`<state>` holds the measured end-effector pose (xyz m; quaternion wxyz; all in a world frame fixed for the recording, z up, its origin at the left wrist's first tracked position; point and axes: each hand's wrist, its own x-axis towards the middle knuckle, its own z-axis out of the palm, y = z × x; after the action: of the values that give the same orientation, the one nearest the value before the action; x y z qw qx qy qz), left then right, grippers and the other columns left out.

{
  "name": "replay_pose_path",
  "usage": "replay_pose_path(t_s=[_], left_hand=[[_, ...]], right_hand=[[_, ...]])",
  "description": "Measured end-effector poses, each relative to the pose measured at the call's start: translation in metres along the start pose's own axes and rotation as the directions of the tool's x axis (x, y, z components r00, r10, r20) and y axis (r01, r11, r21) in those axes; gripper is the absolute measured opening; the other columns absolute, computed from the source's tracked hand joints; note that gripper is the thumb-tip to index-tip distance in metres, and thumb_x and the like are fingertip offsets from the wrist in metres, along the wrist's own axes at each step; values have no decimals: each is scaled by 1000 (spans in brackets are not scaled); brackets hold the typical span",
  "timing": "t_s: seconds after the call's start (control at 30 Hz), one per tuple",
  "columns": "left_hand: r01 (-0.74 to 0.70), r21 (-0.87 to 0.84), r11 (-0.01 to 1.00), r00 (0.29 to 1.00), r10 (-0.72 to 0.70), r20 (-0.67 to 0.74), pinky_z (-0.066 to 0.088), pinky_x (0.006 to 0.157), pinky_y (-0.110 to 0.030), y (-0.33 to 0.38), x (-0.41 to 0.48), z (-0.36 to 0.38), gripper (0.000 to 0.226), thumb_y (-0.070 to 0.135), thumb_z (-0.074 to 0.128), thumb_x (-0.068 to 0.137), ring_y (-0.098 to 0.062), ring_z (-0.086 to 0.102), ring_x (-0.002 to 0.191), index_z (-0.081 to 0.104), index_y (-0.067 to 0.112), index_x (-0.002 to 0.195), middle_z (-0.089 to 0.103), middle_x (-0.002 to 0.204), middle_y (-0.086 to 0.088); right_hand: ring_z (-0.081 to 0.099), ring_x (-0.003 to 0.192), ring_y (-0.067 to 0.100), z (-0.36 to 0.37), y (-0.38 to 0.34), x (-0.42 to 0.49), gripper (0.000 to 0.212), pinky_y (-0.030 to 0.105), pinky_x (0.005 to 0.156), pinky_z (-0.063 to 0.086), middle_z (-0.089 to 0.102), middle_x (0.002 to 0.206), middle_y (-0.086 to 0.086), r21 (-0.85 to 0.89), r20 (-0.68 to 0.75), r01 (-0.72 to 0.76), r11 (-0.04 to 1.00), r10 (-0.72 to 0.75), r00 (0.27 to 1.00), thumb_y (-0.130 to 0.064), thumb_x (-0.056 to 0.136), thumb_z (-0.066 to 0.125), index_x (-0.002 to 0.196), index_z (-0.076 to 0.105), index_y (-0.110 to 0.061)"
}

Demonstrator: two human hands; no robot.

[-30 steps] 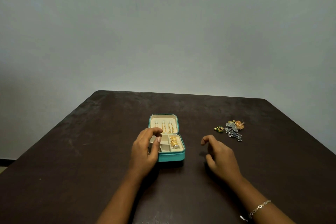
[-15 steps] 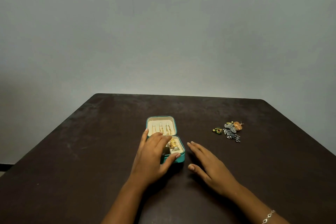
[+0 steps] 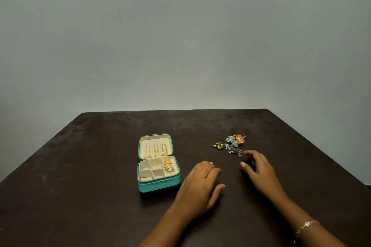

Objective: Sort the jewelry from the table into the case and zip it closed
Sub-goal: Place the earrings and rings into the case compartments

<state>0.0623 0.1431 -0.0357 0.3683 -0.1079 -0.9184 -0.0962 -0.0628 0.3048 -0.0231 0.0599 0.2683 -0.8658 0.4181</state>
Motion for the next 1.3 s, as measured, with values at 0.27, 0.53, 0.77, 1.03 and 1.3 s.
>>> replay_pose_path(t_s=[0.27,0.53,0.77,1.03,1.3], left_hand=[[216,-105,971,974,-207,86,35,80,-21,-9,31,31,30,37,41,83,-15,52,89,57,14,93,59,89,-2],[310,-121,943,949,-300,94,34,78,-18,-13,36,37,49,48,26,80,-13,49,98,56,13,96,57,99,0],[324,-145,935,945,-312,98,41,74,-25,-17,38,36,42,46,31,81,-13,50,93,56,15,93,57,93,2],[334,-165,928,942,-322,96,39,75,-23,-15,39,34,44,46,29,81,-11,47,93,56,14,95,56,94,1],[320,-278,906,947,-310,81,31,92,-11,-11,38,26,50,44,36,80,-2,41,112,54,18,119,56,120,4]], right_hand=[[53,106,23,1,18,48,22,27,85,39,55,114,11,46,-131,-155,987,159,979,-4,88,54,109,59,-10],[50,109,21,13,31,88,29,30,80,38,56,109,1,-147,-144,-226,963,205,968,-9,89,51,104,62,-30],[51,103,24,16,33,99,17,30,75,39,59,100,3,-173,-162,-205,963,178,971,-22,82,67,99,67,-22],[52,93,22,15,34,88,10,34,73,41,57,92,5,-31,-256,-126,991,114,960,-14,78,70,83,61,-13],[59,76,9,5,9,45,14,21,68,44,63,81,-1,313,-274,78,946,11,962,-4,72,74,70,63,-14]])
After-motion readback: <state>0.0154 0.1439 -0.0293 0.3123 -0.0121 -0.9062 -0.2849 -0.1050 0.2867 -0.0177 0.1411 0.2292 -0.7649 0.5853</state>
